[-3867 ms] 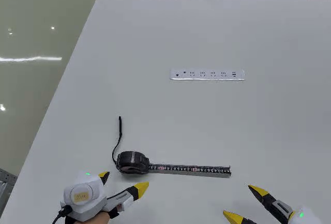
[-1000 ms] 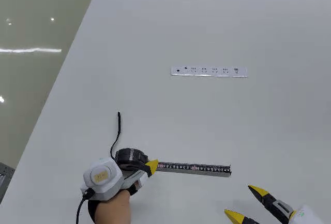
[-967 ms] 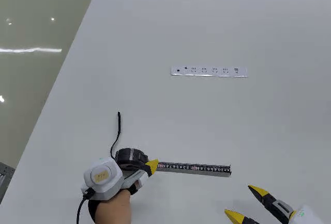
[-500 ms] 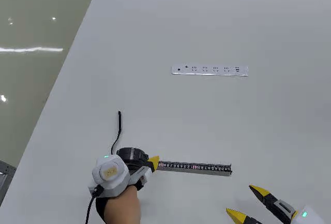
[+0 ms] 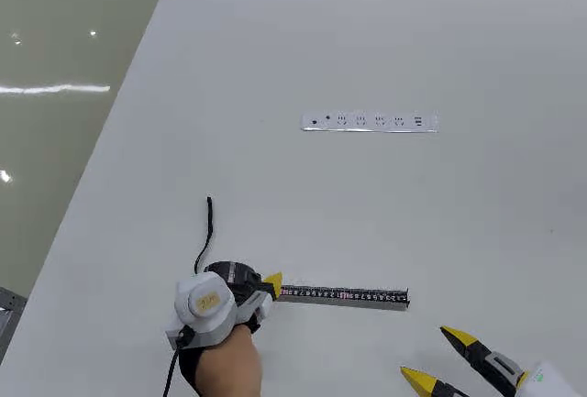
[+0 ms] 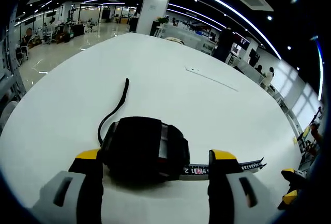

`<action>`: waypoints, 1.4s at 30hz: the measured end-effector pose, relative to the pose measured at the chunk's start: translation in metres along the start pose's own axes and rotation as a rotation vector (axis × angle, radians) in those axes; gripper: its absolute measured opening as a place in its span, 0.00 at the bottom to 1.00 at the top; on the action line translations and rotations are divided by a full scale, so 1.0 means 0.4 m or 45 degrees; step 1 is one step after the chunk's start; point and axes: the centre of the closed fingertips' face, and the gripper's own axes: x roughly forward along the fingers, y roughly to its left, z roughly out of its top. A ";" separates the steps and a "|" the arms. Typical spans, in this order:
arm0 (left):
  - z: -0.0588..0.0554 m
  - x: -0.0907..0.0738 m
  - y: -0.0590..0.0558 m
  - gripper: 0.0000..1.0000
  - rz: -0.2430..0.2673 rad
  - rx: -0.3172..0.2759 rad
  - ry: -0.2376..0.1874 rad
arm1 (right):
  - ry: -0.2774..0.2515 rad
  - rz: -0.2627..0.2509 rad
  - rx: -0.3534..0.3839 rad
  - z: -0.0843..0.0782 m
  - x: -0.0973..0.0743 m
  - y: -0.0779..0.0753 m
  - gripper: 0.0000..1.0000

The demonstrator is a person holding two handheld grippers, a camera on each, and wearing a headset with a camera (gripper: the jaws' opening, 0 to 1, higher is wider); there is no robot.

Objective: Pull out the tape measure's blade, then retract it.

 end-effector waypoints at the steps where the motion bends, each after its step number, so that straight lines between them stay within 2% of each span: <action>1: 0.000 0.000 0.000 0.82 0.002 -0.002 -0.001 | 0.000 0.000 -0.001 0.000 0.000 0.000 0.54; 10: -0.004 0.001 0.019 0.71 0.032 0.026 0.022 | 0.003 0.012 0.011 -0.004 -0.001 0.004 0.53; 28: -0.015 0.009 0.030 0.67 0.067 0.062 0.073 | 0.009 0.028 0.010 -0.014 -0.003 0.013 0.51; 42: -0.016 0.008 0.029 0.67 0.056 0.051 0.073 | 0.011 0.024 0.005 -0.016 -0.005 0.009 0.50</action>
